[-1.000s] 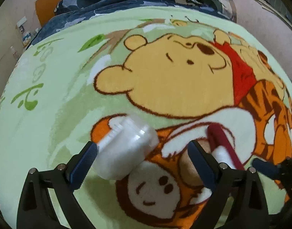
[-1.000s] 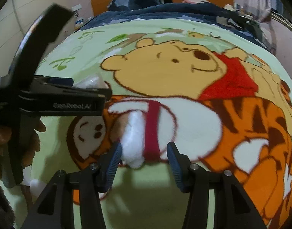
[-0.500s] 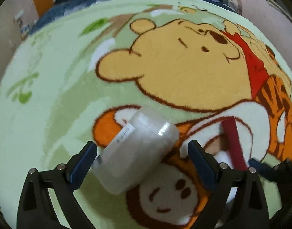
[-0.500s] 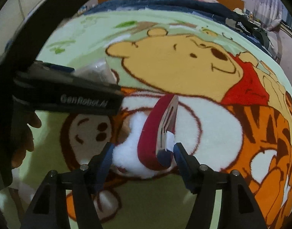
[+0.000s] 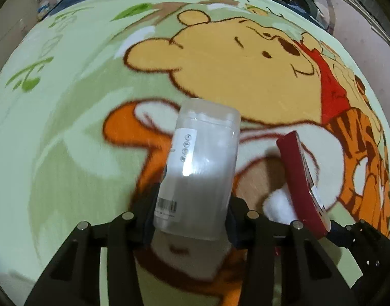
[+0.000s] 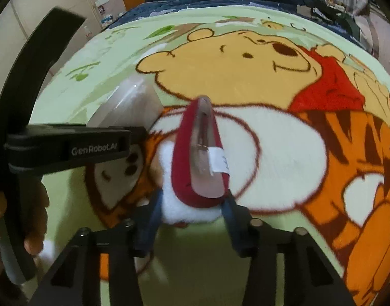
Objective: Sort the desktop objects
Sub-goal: 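Grasp the clear plastic container with the left tool while the right tool lifts the clip, then carry the clear container and red clip with both tools over the paper box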
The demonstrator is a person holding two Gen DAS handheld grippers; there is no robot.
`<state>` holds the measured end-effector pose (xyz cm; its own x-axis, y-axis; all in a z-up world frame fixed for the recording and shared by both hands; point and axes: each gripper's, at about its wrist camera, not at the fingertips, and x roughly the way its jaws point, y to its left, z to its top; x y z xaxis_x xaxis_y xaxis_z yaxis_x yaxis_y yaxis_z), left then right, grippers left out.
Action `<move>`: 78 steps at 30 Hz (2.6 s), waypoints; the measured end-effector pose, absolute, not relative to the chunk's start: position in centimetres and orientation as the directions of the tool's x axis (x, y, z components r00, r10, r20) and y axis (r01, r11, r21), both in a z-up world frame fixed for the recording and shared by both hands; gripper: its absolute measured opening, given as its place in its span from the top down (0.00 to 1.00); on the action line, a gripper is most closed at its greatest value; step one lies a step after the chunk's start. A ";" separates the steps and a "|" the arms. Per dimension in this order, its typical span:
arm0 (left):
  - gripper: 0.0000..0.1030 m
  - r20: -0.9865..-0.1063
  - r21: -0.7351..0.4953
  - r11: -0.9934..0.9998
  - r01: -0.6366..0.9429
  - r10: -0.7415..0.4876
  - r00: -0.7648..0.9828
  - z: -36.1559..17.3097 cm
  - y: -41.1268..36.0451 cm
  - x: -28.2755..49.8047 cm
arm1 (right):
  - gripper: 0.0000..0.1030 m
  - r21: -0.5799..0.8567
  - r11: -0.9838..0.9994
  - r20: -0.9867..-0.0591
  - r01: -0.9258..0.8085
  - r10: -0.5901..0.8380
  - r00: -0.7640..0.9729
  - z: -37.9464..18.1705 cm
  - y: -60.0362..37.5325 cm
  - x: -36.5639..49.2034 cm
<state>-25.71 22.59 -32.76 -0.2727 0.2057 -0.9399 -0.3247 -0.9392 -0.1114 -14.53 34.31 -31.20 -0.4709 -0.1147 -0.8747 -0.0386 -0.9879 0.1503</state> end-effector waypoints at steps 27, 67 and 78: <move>0.60 -0.952 -0.054 -0.964 -0.262 0.129 -0.278 -32.0 19.2 -17.7 | 0.46 0.054 -0.997 -0.903 0.050 -0.071 -0.423 -31.5 33.0 -9.9; 0.60 -0.864 0.034 -0.998 -0.051 -0.004 -0.503 -4.4 2.8 -1.9 | 0.60 0.156 -0.968 -0.754 0.197 -0.245 -0.609 -5.3 19.3 0.1; 0.60 -0.847 0.049 -0.995 0.084 -0.085 -0.525 -2.4 -6.4 -0.3 | 0.60 0.137 -0.930 -0.727 0.341 -0.328 -0.603 -2.5 10.0 0.9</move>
<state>-0.34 -6.43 -2.43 -0.5250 -0.0855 -0.8468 0.0835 -0.9953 0.0487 0.87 9.97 -2.47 -0.6028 -0.3280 -0.7274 0.3406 -0.9301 0.1371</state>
